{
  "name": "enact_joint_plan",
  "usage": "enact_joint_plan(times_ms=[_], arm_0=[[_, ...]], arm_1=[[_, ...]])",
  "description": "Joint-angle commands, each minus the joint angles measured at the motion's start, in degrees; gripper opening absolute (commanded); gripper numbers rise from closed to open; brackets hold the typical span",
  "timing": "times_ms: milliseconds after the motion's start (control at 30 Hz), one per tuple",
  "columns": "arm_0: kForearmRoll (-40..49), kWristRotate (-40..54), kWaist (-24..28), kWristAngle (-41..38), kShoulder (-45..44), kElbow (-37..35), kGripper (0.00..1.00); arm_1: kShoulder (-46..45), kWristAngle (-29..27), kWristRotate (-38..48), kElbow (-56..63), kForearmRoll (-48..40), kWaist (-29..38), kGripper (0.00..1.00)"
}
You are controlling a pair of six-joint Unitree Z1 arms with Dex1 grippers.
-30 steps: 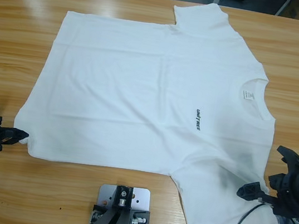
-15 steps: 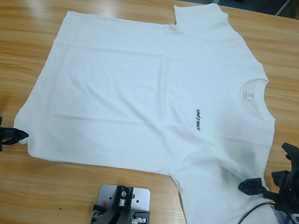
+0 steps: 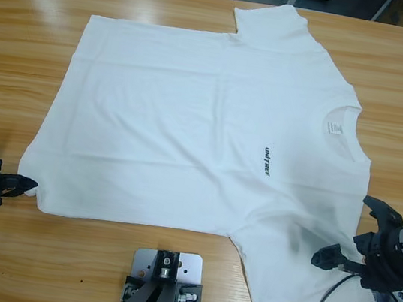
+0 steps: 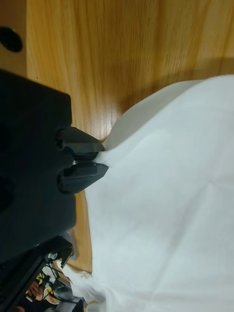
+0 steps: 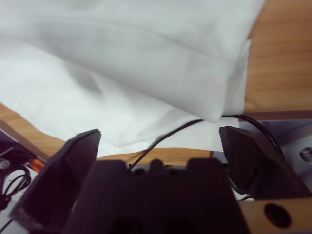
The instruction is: Fold clothes
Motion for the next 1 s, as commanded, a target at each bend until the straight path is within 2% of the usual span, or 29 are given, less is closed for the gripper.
enact_joint_plan(times_ms=[33, 167, 367, 767, 900, 1000], arm_0=[[-0.54, 0.49, -0.51, 0.66, -1.25, 1.93, 0.0], [-0.54, 0.56, -0.51, 0.66, -1.36, 1.93, 0.0], [-0.43, 0.56, -0.51, 0.66, -2.13, 2.1, 0.0], [-0.28, 0.38, -0.51, 0.57, -2.48, 2.28, 0.0], [-0.12, 0.44, -0.51, 0.59, -3.59, 2.28, 0.0], [0.41, 0.47, -0.51, 0.66, -5.79, 2.24, 0.0]], arm_1=[[-3.87, -4.52, -2.12, -0.54, 4.23, 0.51, 1.0], [-5.64, -5.79, -2.16, 0.0, 4.02, 0.51, 1.0], [-1.69, -4.51, -2.19, 0.23, 2.53, 0.51, 1.0], [-0.79, -4.19, -2.16, 1.53, -0.37, 0.51, 1.0], [-1.69, -4.16, -2.16, 1.52, 0.1, 0.48, 1.0], [-5.89, -6.49, -0.01, 1.74, 2.05, 0.27, 1.0]])
